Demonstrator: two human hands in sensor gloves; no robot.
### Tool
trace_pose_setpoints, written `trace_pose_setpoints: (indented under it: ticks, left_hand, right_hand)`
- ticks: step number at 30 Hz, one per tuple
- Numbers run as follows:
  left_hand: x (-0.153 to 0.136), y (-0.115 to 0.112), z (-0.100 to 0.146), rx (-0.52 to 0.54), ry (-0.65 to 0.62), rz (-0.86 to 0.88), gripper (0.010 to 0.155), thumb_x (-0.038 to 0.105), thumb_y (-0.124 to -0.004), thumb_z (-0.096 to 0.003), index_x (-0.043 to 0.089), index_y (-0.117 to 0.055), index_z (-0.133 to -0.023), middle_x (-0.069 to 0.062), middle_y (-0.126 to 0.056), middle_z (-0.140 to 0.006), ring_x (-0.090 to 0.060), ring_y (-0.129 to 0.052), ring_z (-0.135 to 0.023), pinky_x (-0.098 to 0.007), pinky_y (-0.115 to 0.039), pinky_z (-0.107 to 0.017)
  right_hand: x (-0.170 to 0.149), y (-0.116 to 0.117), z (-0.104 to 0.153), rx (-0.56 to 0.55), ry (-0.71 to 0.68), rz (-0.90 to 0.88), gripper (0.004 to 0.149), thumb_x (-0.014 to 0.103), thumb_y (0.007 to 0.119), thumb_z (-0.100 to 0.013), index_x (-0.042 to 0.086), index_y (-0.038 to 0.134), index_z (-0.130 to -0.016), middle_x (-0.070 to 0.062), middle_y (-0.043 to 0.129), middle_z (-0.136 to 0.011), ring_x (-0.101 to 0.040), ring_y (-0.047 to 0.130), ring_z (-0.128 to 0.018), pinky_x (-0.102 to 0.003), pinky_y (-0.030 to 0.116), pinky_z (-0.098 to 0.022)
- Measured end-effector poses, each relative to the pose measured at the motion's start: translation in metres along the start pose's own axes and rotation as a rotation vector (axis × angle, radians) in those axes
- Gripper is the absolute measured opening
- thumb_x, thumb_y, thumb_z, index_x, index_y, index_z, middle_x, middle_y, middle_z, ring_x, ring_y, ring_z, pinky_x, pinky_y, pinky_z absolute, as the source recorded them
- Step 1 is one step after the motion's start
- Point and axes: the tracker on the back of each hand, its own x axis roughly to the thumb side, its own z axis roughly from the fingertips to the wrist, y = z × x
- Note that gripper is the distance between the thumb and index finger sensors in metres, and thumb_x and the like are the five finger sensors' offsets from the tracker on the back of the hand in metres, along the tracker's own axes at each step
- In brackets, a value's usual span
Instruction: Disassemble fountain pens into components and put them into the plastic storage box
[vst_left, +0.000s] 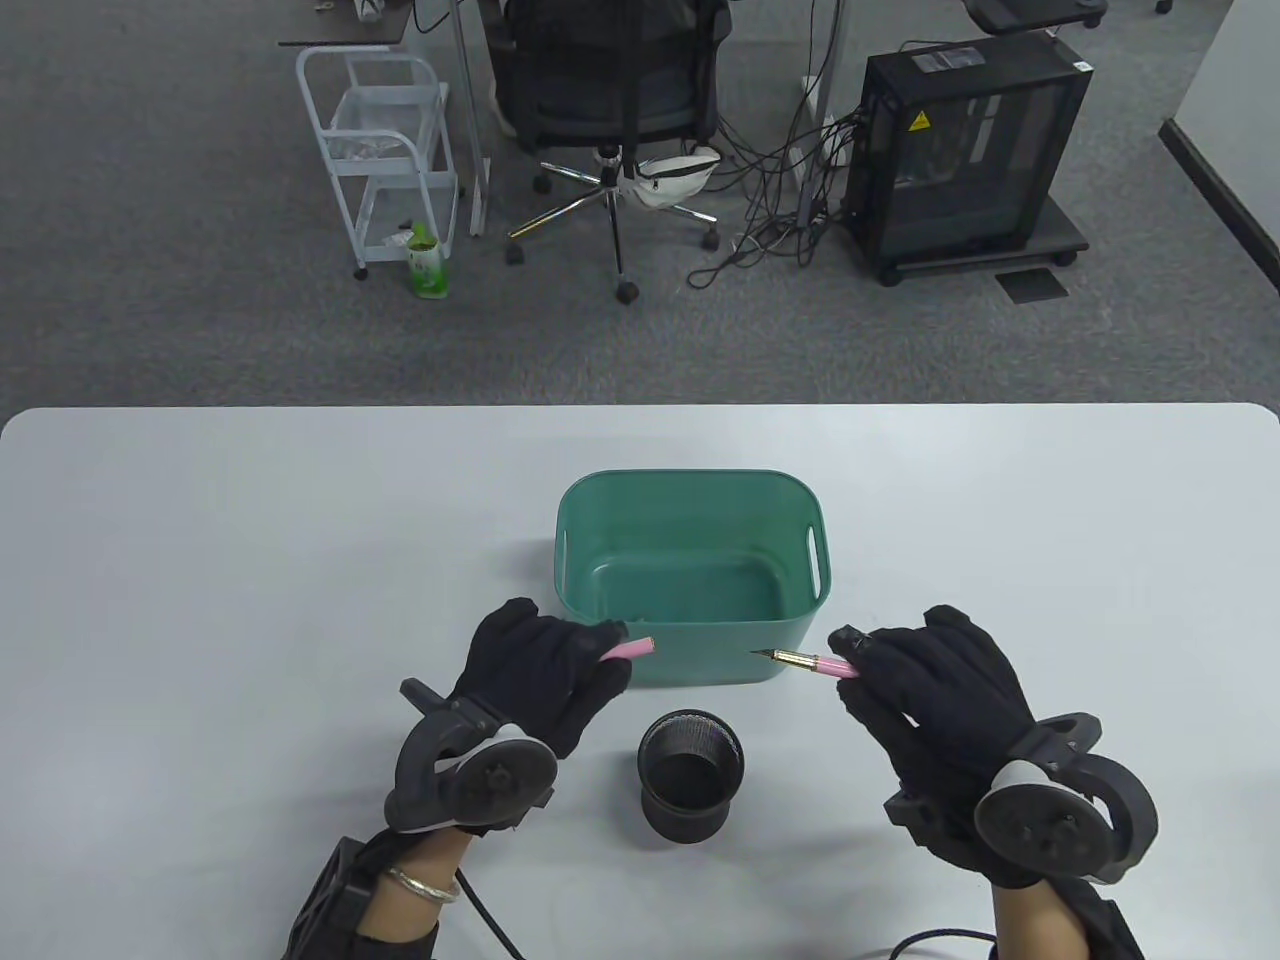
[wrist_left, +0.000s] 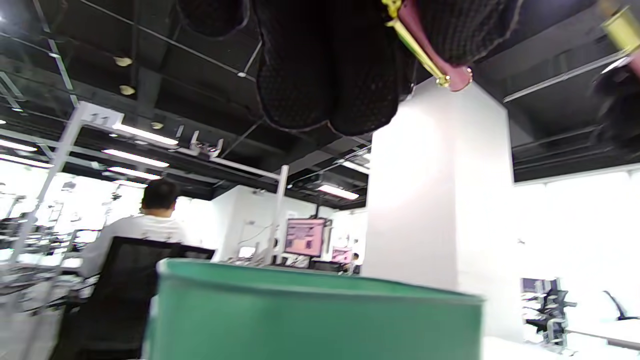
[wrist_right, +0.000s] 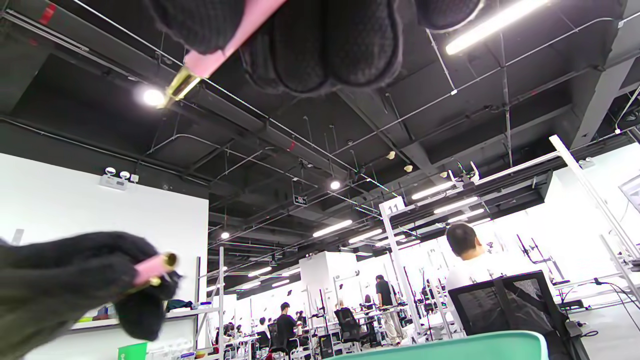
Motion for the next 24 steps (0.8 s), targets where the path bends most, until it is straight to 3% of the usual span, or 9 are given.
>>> trace_pose_setpoints:
  ticks: [16,24]
  left_hand:
    - [-0.012,-0.058,-0.062,-0.272,0.16,-0.009,0.046,0.046,-0.068,-0.0665,0.016,-0.081,-0.1,0.0,-0.094,-0.089,-0.026,-0.09,-0.085,-0.057,-0.05,-0.083]
    - [-0.014,-0.07,-0.068,-0.326,0.173,-0.001,0.046,0.044,-0.069,-0.0668,0.016,-0.079,-0.101,0.0,-0.094,-0.091,-0.026,-0.089,-0.086,-0.057,-0.05,-0.084]
  right_hand:
    - [0.009,0.011,-0.001,0.045,-0.038,-0.017,0.043,0.048,0.071,-0.057,0.028,0.085,-0.093,0.004,0.086,-0.084,-0.014,0.086,-0.075,-0.05,0.057,-0.079]
    - [0.01,0.013,0.0,0.049,-0.042,0.016,0.043,0.048,0.071,-0.056,0.028,0.085,-0.093,0.004,0.086,-0.084,-0.013,0.086,-0.075,-0.05,0.057,-0.079]
